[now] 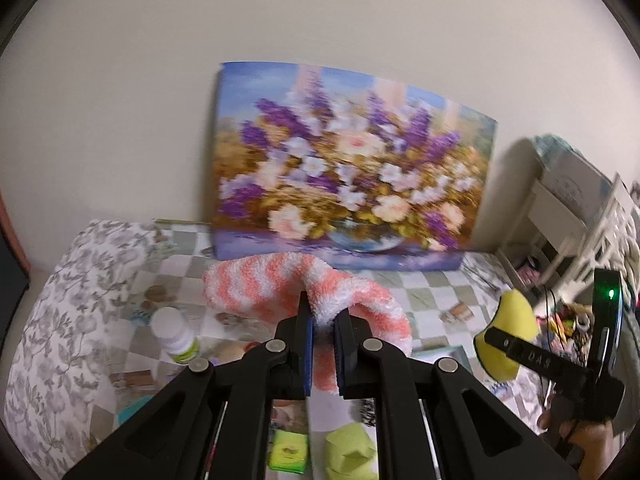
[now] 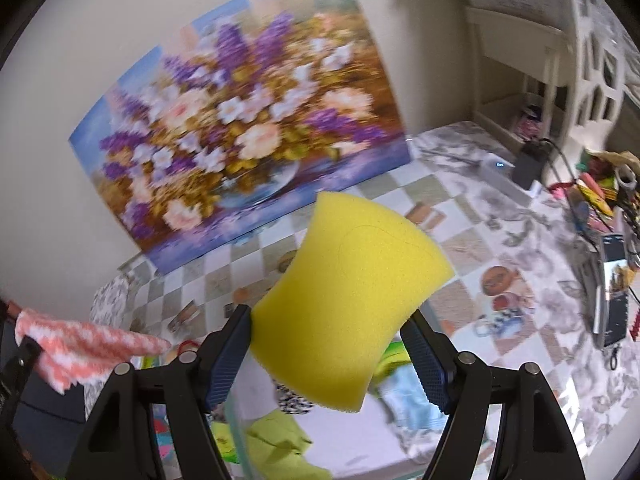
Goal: Organize soft objects
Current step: 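Lift the cloth and sponge and carry both over the white tray, then lower the cloth and sponge into the tray and open both grippers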
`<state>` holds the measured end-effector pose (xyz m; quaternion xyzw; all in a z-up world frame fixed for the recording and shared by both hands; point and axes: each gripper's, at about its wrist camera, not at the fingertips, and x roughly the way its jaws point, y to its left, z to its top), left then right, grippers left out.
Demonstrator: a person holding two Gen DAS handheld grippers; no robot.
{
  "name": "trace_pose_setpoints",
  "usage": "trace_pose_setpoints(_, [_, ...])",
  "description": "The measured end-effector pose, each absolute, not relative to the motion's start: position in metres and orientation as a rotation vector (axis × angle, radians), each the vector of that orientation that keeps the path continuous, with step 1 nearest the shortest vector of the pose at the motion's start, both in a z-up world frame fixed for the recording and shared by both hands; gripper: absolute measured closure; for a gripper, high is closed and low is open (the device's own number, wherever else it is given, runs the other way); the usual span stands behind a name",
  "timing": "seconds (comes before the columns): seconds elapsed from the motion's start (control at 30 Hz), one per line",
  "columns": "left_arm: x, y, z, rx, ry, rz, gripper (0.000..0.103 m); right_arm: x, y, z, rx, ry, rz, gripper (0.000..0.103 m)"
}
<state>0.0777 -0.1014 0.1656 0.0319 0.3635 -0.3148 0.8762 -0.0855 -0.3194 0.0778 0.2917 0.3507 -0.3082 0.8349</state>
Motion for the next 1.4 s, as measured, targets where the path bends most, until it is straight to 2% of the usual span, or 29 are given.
trace_pose_setpoints(0.27, [0.054, -0.139, 0.147, 0.152, 0.819, -0.732, 0.094, -0.114, -0.344, 0.08, 0.648, 0.721, -0.707, 0.026])
trace_pose_setpoints(0.57, [0.048, -0.147, 0.136, 0.217, 0.841, -0.723, 0.094, -0.12, -0.35, 0.077, 0.664, 0.731, -0.715, 0.026])
trace_pose_setpoints(0.8, [0.058, -0.154, 0.109, 0.26, 0.917, -0.717, 0.094, -0.094, -0.346, 0.045, 0.651, 0.857, -0.679, 0.026])
trace_pose_setpoints(1.1, [0.076, -0.183, 0.029, 0.302, 1.099, -0.7, 0.094, -0.058, -0.335, -0.019, 0.642, 1.049, -0.622, 0.025])
trace_pose_setpoints(1.4, [0.077, -0.198, -0.045, 0.355, 1.241, -0.672, 0.094, -0.041, -0.324, -0.041, 0.611, 1.118, -0.582, 0.025])
